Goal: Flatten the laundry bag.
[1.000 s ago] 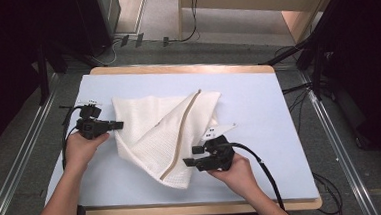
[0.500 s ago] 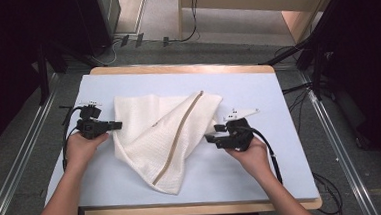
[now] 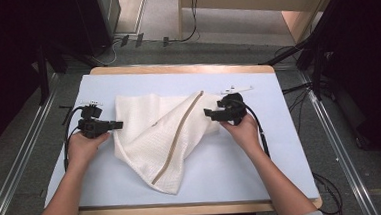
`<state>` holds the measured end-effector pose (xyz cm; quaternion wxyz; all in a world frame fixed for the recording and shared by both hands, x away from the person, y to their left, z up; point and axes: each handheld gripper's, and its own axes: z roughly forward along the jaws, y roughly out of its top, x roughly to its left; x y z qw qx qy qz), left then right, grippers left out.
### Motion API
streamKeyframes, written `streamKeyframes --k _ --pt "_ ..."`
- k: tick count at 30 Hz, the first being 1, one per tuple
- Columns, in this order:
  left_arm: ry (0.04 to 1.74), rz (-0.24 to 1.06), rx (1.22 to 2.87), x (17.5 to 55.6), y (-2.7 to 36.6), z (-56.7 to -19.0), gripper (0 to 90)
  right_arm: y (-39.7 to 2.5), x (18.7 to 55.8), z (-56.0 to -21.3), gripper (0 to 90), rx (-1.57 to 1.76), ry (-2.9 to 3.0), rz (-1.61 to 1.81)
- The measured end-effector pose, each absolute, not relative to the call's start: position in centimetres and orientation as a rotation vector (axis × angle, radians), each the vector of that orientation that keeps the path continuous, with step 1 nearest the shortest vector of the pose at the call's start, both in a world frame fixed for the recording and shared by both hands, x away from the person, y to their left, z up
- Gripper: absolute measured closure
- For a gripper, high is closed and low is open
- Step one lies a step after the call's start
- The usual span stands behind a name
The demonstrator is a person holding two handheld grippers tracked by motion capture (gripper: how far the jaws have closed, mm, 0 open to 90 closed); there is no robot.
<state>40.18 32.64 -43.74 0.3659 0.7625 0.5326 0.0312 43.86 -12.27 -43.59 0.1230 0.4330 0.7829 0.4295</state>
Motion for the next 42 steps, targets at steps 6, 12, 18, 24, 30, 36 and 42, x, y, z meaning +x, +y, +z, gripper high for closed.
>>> streamKeyframes --k 6,12,18,24,30,36,42 --pt "1.385 0.086 1.971 39.9 33.1 -44.0 84.8 -10.5 45.9 -46.1 35.3 1.318 2.321 1.177" --pt "1.394 0.076 1.967 39.9 33.3 -44.1 84.7 -9.8 46.0 -47.1 52.6 1.274 2.368 1.143" --pt "1.396 0.063 1.962 39.9 33.2 -44.2 85.0 -9.4 45.6 -46.9 78.6 1.275 2.393 1.142" --pt "1.401 0.066 1.973 39.8 33.4 -44.2 85.1 -10.2 45.3 -45.4 81.7 1.311 2.399 1.167" --pt "1.401 0.066 1.970 39.8 33.3 -44.1 85.1 -11.7 42.6 -42.6 81.1 1.290 2.429 1.195" --pt "1.412 0.068 1.971 40.0 33.1 -44.1 85.2 -13.8 38.7 -41.5 80.5 1.268 2.465 1.219" --pt "1.415 0.058 1.966 40.4 33.0 -44.0 85.3 -15.2 34.8 -40.7 82.5 1.251 2.483 1.271"
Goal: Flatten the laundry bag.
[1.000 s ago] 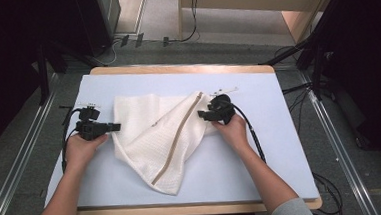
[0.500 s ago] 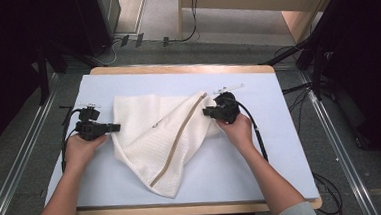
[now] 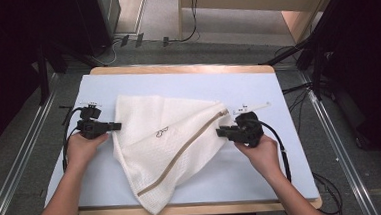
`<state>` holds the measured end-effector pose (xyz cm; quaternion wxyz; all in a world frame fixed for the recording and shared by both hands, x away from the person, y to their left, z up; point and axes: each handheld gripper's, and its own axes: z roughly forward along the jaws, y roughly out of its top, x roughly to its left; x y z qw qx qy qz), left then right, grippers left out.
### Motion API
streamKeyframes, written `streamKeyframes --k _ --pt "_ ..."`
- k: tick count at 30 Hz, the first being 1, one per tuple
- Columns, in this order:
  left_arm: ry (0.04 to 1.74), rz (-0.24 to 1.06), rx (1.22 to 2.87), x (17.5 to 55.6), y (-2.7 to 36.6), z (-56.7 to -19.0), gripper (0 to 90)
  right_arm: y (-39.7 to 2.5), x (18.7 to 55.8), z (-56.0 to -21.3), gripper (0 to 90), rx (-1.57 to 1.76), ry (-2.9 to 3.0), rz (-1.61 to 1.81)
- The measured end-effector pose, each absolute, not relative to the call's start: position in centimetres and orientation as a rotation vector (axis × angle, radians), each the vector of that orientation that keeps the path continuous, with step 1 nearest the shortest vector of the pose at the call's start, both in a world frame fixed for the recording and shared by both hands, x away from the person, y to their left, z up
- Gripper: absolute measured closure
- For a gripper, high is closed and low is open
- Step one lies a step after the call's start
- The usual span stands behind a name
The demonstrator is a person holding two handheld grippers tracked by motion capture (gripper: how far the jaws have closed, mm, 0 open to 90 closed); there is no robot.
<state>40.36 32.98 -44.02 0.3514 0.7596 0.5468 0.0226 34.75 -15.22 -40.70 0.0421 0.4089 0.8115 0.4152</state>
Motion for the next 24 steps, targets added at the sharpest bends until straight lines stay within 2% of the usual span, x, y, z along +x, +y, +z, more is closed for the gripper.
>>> streamKeyframes --k 11,13,17,24 --pt "1.417 0.065 1.948 41.2 32.9 -44.0 85.0 -15.7 29.1 -41.2 82.6 1.240 2.533 1.279" --pt "1.415 0.070 1.945 41.5 32.9 -44.1 84.9 -15.8 28.6 -41.3 78.5 1.240 2.542 1.286" --pt "1.411 0.055 1.943 41.7 33.0 -44.3 84.5 -16.6 27.6 -40.5 64.7 1.224 2.526 1.358" --pt "1.410 0.064 1.944 41.9 33.1 -44.3 84.1 -19.4 26.3 -38.5 62.8 1.182 2.429 1.397"
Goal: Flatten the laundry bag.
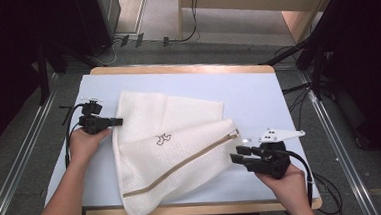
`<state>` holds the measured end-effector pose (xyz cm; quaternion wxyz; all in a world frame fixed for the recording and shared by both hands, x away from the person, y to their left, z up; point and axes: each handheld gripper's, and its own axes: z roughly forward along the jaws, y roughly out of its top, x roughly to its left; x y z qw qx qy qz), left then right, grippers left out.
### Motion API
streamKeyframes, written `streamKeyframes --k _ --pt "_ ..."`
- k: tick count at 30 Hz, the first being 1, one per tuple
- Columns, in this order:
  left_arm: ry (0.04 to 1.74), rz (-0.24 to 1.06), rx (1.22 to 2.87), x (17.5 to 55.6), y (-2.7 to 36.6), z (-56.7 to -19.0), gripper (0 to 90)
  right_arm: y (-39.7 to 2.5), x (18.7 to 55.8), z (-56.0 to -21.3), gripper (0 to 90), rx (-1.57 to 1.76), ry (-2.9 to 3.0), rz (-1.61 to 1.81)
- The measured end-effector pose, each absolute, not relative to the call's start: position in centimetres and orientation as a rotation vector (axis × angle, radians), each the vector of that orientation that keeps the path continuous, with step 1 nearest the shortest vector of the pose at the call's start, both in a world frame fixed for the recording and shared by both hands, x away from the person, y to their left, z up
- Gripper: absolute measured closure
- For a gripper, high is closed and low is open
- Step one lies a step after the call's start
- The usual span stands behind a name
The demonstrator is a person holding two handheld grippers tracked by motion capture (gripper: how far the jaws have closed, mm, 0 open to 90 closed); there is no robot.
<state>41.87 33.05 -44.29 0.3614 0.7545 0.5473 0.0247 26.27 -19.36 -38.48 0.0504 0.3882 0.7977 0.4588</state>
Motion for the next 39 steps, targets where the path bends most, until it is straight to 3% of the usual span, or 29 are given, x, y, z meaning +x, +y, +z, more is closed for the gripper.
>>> streamKeyframes --k 6,16,18,22,26,32,39 --pt "1.409 0.067 1.946 42.0 33.1 -44.3 83.4 -21.5 27.6 -38.2 66.4 1.218 2.343 1.380" --pt "1.407 0.064 1.937 42.0 33.1 -44.4 81.2 -22.9 34.4 -40.1 67.6 1.318 2.251 1.333" --pt "1.408 0.057 1.934 41.9 33.1 -44.4 77.9 -22.9 35.8 -40.5 66.4 1.326 2.244 1.332" --pt "1.412 0.047 1.942 41.8 32.9 -44.2 61.3 -22.1 38.2 -41.8 63.9 1.300 2.228 1.315" --pt "1.417 0.045 1.939 41.2 33.0 -43.6 50.9 -20.9 39.9 -43.1 61.3 1.308 2.266 1.291" --pt "1.411 0.067 1.945 39.4 33.3 -42.9 44.7 -19.7 41.6 -44.8 58.3 1.338 2.303 1.264" --pt "1.421 0.041 1.961 36.8 33.3 -43.2 44.9 -18.3 41.8 -45.8 53.0 1.321 2.373 1.242"
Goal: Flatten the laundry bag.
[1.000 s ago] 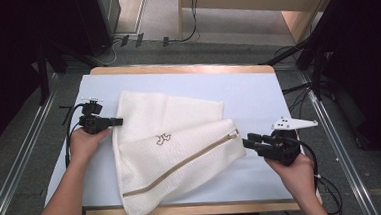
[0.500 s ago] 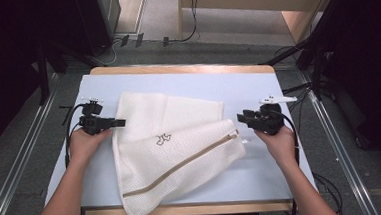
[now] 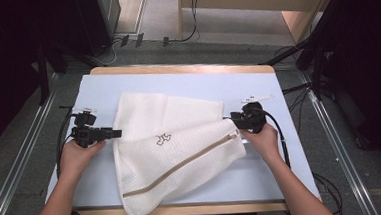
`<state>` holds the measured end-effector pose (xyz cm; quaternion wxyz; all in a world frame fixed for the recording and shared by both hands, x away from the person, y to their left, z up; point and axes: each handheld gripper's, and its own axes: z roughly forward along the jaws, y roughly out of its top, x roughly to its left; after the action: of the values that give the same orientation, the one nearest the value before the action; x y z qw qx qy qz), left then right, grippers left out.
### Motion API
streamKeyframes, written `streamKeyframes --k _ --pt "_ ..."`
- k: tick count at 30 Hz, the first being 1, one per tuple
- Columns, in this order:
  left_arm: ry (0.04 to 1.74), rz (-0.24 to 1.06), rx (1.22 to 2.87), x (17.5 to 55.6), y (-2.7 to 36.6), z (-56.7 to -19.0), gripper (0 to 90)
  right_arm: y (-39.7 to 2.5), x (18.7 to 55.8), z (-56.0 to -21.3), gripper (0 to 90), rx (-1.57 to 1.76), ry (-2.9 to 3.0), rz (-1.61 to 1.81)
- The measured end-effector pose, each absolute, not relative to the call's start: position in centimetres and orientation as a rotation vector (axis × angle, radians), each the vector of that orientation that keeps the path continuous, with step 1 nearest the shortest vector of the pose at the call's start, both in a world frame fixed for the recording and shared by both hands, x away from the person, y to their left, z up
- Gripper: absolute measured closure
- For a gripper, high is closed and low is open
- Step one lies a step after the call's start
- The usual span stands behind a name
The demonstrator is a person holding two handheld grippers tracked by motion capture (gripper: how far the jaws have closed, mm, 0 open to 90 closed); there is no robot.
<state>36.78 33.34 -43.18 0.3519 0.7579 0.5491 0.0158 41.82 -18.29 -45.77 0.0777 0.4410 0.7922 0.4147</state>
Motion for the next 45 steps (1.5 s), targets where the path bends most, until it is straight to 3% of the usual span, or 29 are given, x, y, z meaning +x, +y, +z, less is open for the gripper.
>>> streamKeyframes --k 7,11,16,20,29,39,42,43,45 --pt "1.444 -0.006 1.937 36.1 33.3 -44.1 50.2 -16.5 41.6 -47.1 54.5 1.280 2.452 1.205" --pt "1.464 -0.058 1.953 36.3 32.9 -44.8 64.5 -15.6 41.1 -47.6 56.4 1.240 2.449 1.158" --pt "1.468 -0.065 1.953 36.5 32.9 -45.0 80.6 -15.6 40.9 -47.7 78.2 1.253 2.415 1.154" --pt "1.463 -0.090 1.947 36.9 33.0 -44.8 84.5 -15.8 41.4 -47.7 87.2 1.320 2.462 1.213" --pt "1.374 -0.045 1.953 38.2 31.5 -43.7 84.3 -18.3 42.7 -45.3 87.8 1.326 2.346 1.261" --pt "1.375 -0.002 1.937 41.7 30.6 -44.4 82.2 -18.9 46.0 -45.7 86.3 1.399 2.301 1.182" --pt "1.383 -0.015 1.917 41.8 30.9 -44.6 69.9 -18.9 46.3 -46.0 81.2 1.417 2.286 1.191" --pt "1.382 -0.016 1.926 41.7 31.1 -44.6 61.1 -19.0 46.4 -46.1 65.3 1.438 2.277 1.208" --pt "1.392 0.020 1.950 41.3 31.4 -44.4 51.0 -19.2 46.2 -45.9 62.0 1.449 2.284 1.202"
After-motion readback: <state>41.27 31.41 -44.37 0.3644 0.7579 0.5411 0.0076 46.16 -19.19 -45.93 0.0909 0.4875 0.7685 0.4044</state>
